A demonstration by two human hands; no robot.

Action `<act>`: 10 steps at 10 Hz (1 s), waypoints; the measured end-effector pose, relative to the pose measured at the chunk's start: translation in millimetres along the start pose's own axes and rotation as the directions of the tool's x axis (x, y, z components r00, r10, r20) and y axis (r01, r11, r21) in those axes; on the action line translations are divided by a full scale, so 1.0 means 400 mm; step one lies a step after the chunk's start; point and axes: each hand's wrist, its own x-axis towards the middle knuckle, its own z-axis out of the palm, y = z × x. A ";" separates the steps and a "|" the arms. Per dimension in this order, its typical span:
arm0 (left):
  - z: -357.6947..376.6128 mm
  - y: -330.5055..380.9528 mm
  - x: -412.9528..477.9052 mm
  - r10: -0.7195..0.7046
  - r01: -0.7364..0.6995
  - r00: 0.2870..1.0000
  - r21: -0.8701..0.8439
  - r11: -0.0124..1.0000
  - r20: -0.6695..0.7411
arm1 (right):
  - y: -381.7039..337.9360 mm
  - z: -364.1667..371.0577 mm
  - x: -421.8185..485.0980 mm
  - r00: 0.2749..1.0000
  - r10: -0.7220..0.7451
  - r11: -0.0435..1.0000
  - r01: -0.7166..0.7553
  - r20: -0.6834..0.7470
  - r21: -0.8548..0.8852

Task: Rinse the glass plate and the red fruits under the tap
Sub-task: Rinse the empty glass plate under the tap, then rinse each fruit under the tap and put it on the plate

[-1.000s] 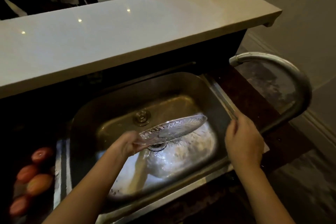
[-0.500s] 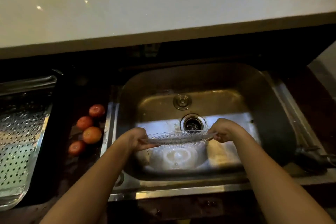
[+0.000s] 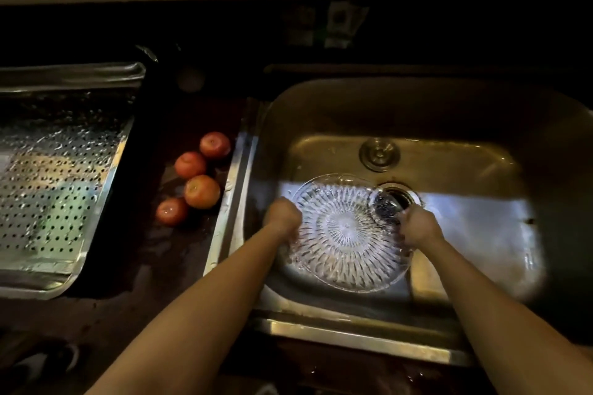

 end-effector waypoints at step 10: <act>-0.154 -0.316 -0.293 0.772 -0.471 0.632 0.762 0.445 -0.061 | -0.663 0.011 -0.209 0.413 -0.900 0.405 0.911 0.138 -0.082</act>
